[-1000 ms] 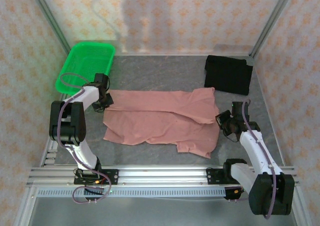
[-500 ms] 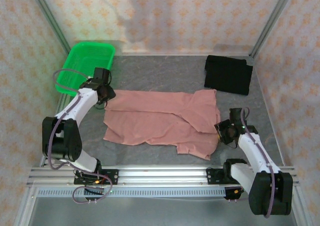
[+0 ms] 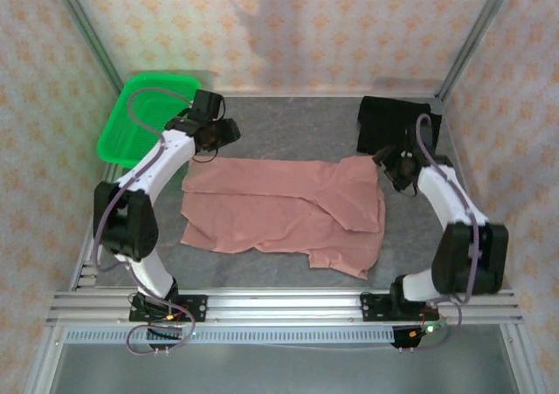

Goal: Fold and stack the t-shirts

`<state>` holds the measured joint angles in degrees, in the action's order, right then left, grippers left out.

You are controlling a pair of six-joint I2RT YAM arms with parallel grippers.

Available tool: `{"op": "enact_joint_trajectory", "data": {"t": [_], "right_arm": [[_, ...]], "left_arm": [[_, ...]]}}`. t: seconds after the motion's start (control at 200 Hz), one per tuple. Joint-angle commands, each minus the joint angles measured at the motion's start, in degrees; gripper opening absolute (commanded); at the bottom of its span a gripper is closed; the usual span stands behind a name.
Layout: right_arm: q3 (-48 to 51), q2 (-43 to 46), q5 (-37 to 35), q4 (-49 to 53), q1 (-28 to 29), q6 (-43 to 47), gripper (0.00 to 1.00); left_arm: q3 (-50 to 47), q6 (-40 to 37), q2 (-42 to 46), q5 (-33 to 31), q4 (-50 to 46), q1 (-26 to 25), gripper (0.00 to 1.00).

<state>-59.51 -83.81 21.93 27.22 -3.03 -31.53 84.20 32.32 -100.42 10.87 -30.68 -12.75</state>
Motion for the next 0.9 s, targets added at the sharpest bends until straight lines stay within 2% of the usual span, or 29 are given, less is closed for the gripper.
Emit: {"op": "enact_joint_trajectory", "data": {"t": [0.0,0.24,0.385,0.666,0.806,0.896], "right_arm": [[-4.8,-8.2,3.6,-4.0,-0.7,7.5,0.60],[-8.4,-17.2,6.0,-6.6,-1.1,9.9,0.52],[-6.9,-17.7,6.6,-7.7,-1.3,10.7,0.50],[-4.3,-19.9,6.6,-11.2,-1.3,9.6,0.34],[-3.8,-19.8,5.8,-11.5,-1.3,9.8,0.34],[-4.4,-19.4,5.0,-9.9,-1.4,11.1,0.41]], "left_arm": [[3.1,-3.7,-5.4,5.1,-0.4,-0.3,0.50],[6.8,-3.1,-15.8,5.8,-2.7,2.1,0.43],[6.2,-3.1,-17.3,4.7,-2.5,3.7,0.41],[4.8,-4.0,-19.9,4.6,-2.5,5.4,0.39],[4.3,-4.1,-20.5,4.5,-2.5,5.6,0.38],[4.4,-4.4,-21.1,4.1,-3.0,5.6,0.38]]}}
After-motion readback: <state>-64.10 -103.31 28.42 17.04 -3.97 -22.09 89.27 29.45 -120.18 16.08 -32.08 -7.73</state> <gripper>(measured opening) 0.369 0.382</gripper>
